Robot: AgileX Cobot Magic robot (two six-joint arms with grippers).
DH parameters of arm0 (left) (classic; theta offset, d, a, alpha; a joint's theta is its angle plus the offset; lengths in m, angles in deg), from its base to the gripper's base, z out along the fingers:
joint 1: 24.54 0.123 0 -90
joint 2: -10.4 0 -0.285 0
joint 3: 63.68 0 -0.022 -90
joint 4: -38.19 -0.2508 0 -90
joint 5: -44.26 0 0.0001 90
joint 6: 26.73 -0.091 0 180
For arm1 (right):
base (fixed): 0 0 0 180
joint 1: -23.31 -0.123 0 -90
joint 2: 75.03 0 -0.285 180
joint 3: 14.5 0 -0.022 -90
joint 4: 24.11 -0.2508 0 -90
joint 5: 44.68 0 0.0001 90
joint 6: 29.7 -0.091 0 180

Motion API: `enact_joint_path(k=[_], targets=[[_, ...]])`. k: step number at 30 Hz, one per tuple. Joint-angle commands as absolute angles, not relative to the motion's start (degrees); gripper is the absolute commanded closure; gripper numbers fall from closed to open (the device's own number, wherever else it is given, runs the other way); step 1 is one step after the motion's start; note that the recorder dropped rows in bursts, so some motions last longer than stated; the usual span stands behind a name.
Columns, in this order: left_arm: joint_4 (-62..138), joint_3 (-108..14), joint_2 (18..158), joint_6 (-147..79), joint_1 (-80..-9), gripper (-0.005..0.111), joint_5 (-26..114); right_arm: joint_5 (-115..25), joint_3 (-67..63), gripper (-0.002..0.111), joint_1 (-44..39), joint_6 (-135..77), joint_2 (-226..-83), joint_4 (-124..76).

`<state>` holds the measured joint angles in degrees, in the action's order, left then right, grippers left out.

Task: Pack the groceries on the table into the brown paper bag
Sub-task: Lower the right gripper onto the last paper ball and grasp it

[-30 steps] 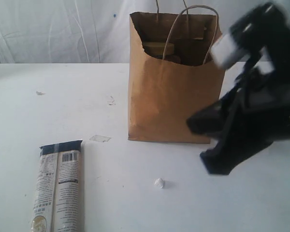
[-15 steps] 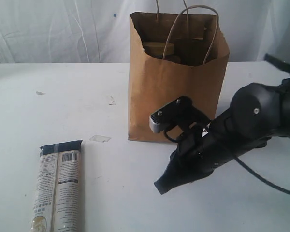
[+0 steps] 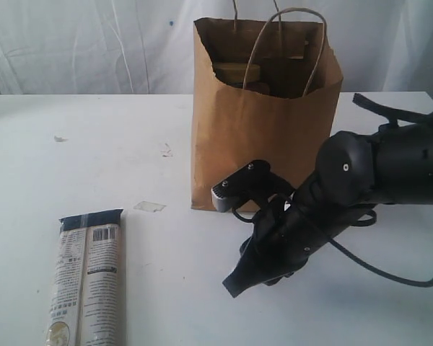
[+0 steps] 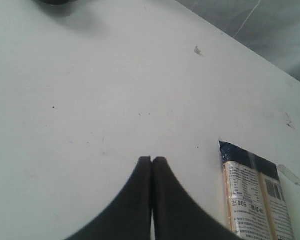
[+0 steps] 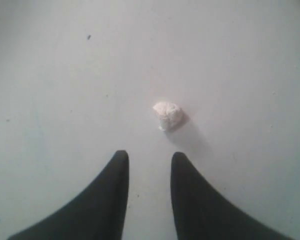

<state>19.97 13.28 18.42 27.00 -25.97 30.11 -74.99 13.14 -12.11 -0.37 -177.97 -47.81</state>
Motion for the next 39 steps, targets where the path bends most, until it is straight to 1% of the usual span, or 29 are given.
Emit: enact_joint_path(k=[1, 8, 21, 22, 24, 25, 26, 31, 39], targets=[[19.8, 13.5, 18.2, 26.9, -25.9, 0.107, 30.1, -71.4, 12.2, 0.08, -12.3, 1.5, -180.6, -48.2], [19.8, 13.5, 18.2, 26.9, -25.9, 0.107, 30.1, -69.4, 10.7, 0.08, -12.3, 2.0, -186.3, -48.2], [19.8, 13.5, 18.2, 26.9, -25.9, 0.107, 30.1, -65.4, 10.7, 0.08, -12.3, 3.1, -187.5, -49.2], [19.8, 13.5, 18.2, 26.9, -25.9, 0.107, 30.1, -65.7, 10.7, 0.082, -12.3, 3.7, -187.5, -49.2], [19.8, 13.5, 18.2, 26.9, -25.9, 0.107, 30.1, -66.2, 10.7, 0.092, -12.3, 3.7, -187.5, -49.2], [19.8, 13.5, 18.2, 26.9, -25.9, 0.107, 30.1, -66.2, 10.7, 0.102, -12.3, 3.7, -187.5, -49.2], [19.8, 13.5, 18.2, 26.9, -25.9, 0.107, 30.1, -66.2, 10.7, 0.107, -12.3, 3.7, -187.5, -49.2], [19.8, 13.5, 18.2, 26.9, -25.9, 0.107, 30.1, -69.0, 9.9, 0.108, -12.6, 3.7, -187.5, -49.4], [19.8, 13.5, 18.2, 26.9, -25.9, 0.107, 30.1, -80.5, 4.5, 0.108, -17.0, 3.6, -182.4, -48.8]])
